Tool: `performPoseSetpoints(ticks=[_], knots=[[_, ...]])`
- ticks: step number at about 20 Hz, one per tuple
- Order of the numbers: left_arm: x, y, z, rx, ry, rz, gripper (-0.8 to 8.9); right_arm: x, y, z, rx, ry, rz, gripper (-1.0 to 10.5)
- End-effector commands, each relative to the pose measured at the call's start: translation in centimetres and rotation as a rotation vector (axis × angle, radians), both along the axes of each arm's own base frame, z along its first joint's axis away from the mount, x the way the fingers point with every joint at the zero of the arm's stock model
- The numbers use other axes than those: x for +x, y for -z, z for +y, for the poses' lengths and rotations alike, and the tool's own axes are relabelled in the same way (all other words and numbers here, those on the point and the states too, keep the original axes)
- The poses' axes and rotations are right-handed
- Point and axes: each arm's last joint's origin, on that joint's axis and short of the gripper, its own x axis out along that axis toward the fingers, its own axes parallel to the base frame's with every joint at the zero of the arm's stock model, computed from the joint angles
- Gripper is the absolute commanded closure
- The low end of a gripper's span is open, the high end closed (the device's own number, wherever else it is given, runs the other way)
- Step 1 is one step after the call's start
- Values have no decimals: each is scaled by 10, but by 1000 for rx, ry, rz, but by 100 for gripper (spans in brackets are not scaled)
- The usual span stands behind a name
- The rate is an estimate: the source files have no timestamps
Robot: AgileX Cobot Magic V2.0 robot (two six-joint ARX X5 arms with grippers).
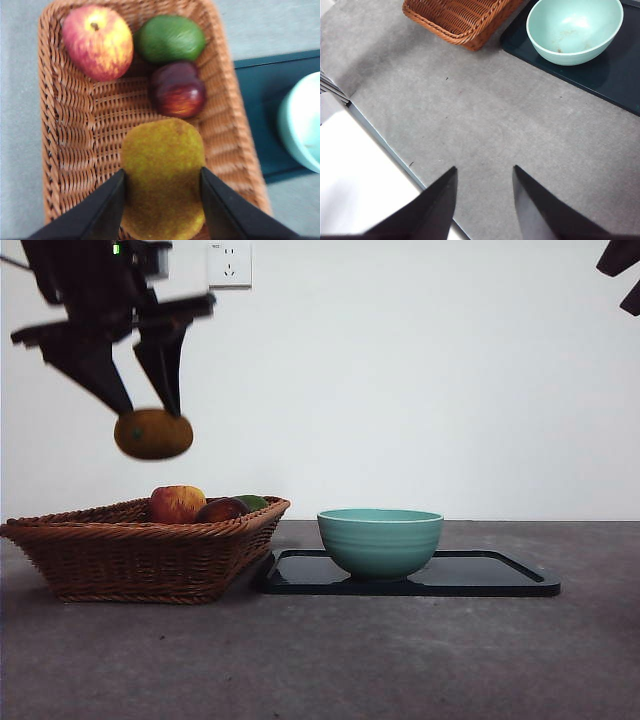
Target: Pick up the wifruite, put it on the bowl, pick up the plate, put it on desk
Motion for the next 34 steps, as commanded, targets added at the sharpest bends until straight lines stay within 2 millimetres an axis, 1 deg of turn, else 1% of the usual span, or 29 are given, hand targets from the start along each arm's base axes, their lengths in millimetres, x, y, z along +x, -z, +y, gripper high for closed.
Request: performPoseSetpoints(ticks=[1,5,7,11,13,15,16,18,20,22,23,25,27,29,31,34], knots=[[3,14,-3,-13,-8,-20,636,1,-4,1,7,-9,-17,770],[0,50,-2,-4,-11,8,636,1,-4,1,8,-6,-15,770],[3,65,-3,12,-11,44,634,1,-3,1,8,-1,-14,770],[12,84,-7,30,-11,86,627,1,-3,1,14,8,-2,770],[13,89,-7,34,-13,101,613,1,-3,1,16,10,0,770],[12,89,-11,31,-2,99,489,1,-3,1,16,10,0,770],[11,88,-12,30,1,97,466,1,-3,1,16,11,1,770],[11,86,-13,29,4,94,467,1,-3,1,18,13,3,770],[7,73,-11,21,8,67,468,1,-3,1,19,14,5,770],[-4,49,-6,0,17,5,468,1,-3,1,18,15,5,770],[-13,34,-3,-4,30,-30,469,1,-3,1,19,15,4,770],[-34,6,6,-21,74,-87,469,1,-3,1,19,15,4,770],[-62,-22,16,-86,173,-128,469,1,-3,1,17,18,2,770],[-92,-42,26,-146,291,-154,470,2,-3,1,17,18,2,770],[-117,-54,34,-170,397,-162,471,2,-3,1,18,19,3,770],[-142,-58,42,-191,525,-124,474,2,-4,1,20,38,9,770]])
